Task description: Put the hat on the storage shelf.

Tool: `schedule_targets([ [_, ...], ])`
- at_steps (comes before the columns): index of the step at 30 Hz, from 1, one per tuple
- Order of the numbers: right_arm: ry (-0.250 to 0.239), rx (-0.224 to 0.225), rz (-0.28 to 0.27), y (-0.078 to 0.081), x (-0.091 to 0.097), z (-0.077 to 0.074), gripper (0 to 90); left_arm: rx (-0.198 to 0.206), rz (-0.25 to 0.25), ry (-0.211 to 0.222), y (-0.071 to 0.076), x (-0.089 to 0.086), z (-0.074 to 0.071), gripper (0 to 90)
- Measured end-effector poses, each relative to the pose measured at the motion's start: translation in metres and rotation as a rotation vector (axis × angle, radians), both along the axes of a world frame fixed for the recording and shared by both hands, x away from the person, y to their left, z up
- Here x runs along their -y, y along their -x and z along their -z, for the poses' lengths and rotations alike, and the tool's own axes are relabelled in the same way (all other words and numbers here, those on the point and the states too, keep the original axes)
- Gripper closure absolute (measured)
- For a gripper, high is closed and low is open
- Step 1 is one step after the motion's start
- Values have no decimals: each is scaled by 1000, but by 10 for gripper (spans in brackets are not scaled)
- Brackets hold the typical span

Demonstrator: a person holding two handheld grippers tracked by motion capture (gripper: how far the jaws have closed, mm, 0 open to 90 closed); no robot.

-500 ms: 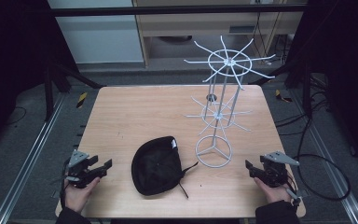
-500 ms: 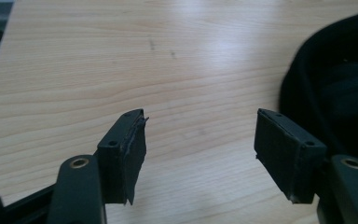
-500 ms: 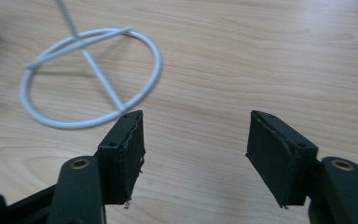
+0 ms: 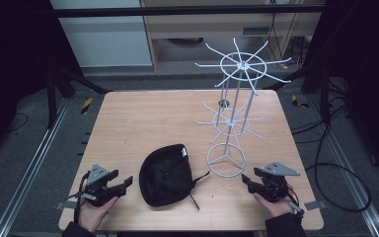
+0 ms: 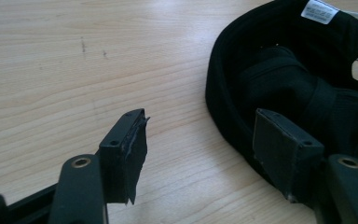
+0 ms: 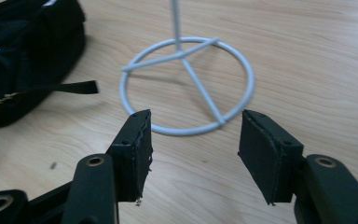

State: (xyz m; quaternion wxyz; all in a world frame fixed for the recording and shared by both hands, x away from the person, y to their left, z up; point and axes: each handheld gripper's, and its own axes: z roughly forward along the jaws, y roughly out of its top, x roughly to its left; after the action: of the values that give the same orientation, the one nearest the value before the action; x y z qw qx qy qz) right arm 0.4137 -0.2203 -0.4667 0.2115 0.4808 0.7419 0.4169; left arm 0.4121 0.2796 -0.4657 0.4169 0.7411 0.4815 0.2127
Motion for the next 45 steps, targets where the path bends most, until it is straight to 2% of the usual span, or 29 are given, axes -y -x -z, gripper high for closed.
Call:
schedule_targets([
  [8,-1,6,-77,3,-31,-8,454,-8,17,6,5,13,-1,322],
  [15,-4,11,-156,0,-61,-14,485,-28,42,-13,7,26,1,332],
  [23,-4,17,-227,-5,-97,-21,506,-63,59,-40,5,37,6,397],
  [26,4,22,-246,-8,-109,-23,510,-88,63,-50,3,40,9,424],
  [32,10,29,-262,-14,-134,-27,514,-131,61,-83,-4,46,16,489],
  [38,25,30,-249,-27,-153,-25,513,-173,64,-55,-9,46,19,531],
  [41,38,34,-238,-33,-161,-22,499,-179,68,-61,-9,46,19,548],
  [45,68,17,-215,-49,-175,-10,490,-186,63,-67,-10,48,21,569],
])
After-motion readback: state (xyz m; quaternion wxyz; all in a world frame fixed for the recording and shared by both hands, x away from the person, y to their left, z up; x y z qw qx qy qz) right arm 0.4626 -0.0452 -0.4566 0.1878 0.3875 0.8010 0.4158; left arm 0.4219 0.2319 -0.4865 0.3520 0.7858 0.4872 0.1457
